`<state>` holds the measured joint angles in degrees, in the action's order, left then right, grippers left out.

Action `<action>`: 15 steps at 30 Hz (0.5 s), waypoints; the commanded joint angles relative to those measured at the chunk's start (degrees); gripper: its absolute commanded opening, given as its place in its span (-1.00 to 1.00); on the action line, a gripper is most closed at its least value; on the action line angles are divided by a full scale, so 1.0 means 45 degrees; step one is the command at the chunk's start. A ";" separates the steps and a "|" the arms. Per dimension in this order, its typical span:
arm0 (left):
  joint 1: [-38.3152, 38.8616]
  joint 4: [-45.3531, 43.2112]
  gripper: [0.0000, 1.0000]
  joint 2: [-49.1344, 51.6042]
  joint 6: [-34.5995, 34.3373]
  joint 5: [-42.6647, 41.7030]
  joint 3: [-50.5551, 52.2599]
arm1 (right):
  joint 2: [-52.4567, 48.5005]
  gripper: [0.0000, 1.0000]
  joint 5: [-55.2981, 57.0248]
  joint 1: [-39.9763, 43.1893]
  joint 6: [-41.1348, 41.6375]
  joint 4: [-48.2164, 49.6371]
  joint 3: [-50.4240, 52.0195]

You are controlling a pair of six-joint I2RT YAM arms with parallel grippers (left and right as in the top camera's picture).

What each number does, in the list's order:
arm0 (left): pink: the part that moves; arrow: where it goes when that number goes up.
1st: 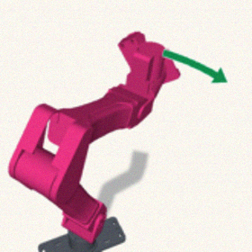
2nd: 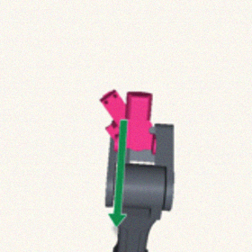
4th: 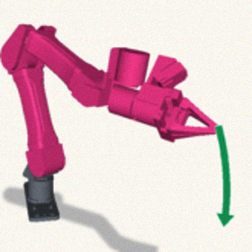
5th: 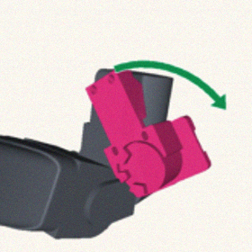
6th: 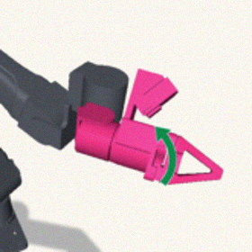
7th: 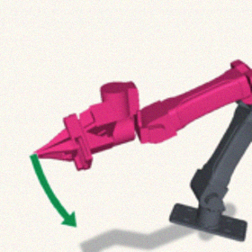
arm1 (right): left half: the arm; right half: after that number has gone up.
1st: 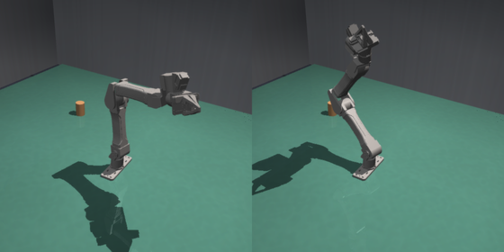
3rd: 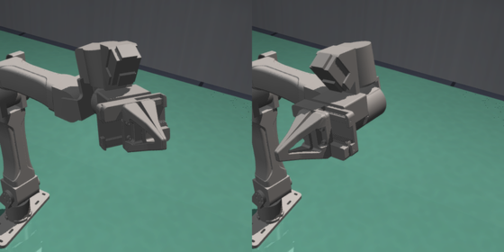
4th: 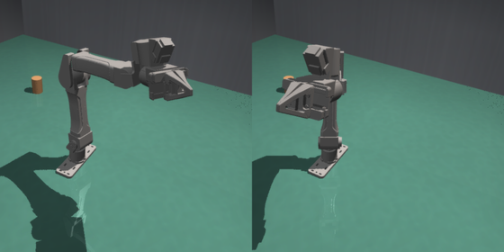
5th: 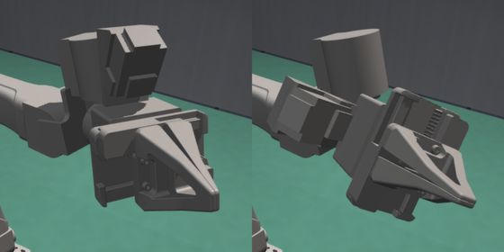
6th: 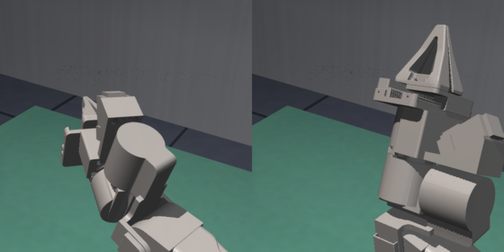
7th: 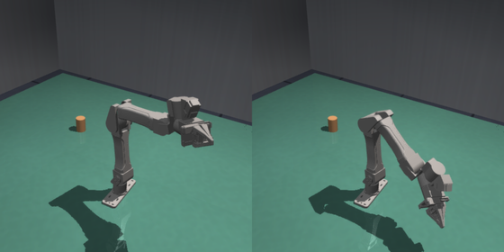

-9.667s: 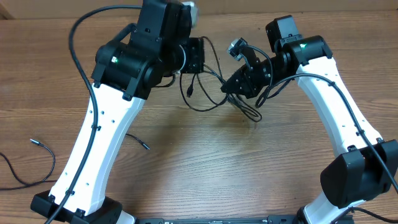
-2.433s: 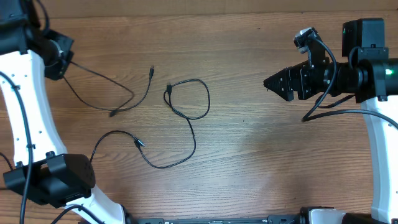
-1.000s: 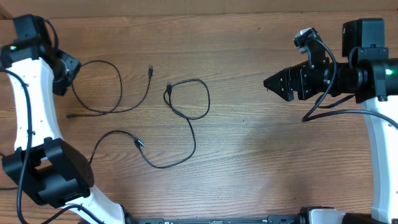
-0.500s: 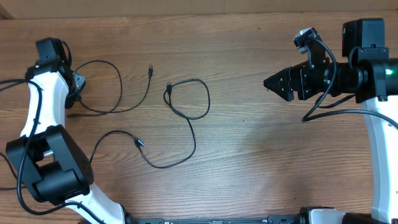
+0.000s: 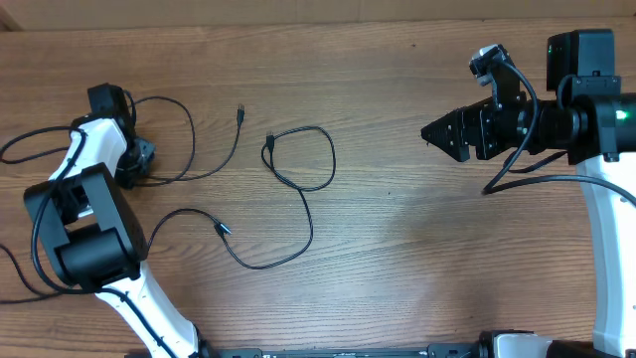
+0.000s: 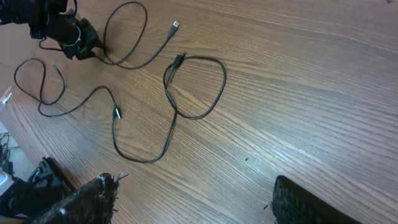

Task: Untangle cables

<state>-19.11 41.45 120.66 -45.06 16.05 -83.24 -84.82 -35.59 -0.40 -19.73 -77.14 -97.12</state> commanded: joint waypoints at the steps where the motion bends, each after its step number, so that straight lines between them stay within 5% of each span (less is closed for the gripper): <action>1: -0.0044 -0.0136 -0.18 0.0495 -0.0180 0.0102 0.0136 | -0.0029 0.57 -0.0005 0.0024 -0.0034 0.0063 -0.0073; 6: -0.0044 -0.0311 -0.17 0.0495 -0.0175 0.0209 0.0136 | -0.0029 0.57 -0.0005 0.0024 -0.0034 0.0068 -0.0073; 15: -0.0486 0.0121 -0.74 0.0495 -0.1778 0.0248 0.0136 | -0.0039 0.57 -0.0005 0.0024 -0.0039 0.0058 -0.0073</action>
<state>-19.53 40.34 121.01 -47.35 16.12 -83.24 -84.82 -35.59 -0.40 -19.73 -77.14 -97.12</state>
